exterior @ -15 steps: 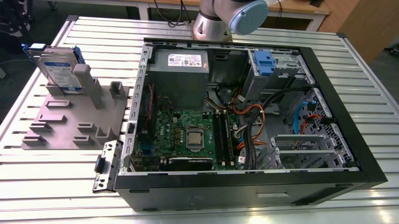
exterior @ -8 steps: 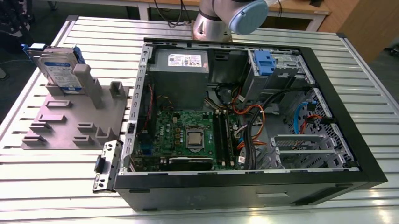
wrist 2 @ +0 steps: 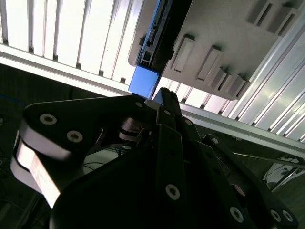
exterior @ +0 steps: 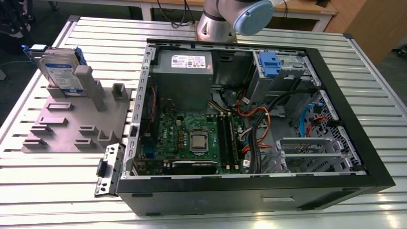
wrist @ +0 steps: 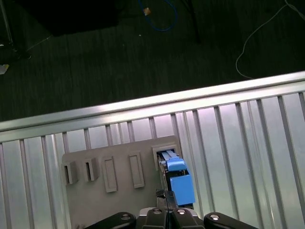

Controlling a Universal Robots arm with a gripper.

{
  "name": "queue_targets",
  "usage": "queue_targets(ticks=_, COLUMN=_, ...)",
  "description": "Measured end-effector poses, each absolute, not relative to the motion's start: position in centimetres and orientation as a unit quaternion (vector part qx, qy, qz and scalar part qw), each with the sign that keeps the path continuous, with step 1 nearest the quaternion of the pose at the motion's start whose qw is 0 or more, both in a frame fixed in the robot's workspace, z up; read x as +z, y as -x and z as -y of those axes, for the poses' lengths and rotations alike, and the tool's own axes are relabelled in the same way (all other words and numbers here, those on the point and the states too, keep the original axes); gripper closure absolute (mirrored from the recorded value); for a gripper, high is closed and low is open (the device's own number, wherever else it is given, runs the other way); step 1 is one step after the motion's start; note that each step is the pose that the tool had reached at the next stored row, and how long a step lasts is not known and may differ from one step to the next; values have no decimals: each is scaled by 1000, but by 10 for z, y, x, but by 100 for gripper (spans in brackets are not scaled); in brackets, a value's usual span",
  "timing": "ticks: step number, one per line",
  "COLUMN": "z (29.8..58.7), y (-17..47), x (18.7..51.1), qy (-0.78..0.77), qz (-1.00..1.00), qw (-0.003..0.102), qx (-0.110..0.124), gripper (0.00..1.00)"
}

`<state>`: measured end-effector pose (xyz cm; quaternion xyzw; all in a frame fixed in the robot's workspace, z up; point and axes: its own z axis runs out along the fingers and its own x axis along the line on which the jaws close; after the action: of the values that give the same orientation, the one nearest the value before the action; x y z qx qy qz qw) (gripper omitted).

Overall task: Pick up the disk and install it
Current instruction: 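Pick up the disk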

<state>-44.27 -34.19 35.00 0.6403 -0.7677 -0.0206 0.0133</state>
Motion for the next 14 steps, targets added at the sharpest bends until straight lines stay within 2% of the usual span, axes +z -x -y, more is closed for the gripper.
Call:
queue_targets(ticks=10, z=329, y=443, x=346, qy=-637, qz=771, qw=11, qx=-19, gripper=89)
queue_targets(ticks=12, z=329, y=443, x=345, qy=-637, qz=771, qw=11, qx=-19, gripper=77)
queue_targets(ticks=13, z=329, y=443, x=345, qy=-637, qz=771, qw=11, qx=-19, gripper=77)
queue_targets(ticks=14, z=329, y=443, x=345, qy=-637, qz=771, qw=11, qx=-19, gripper=71)
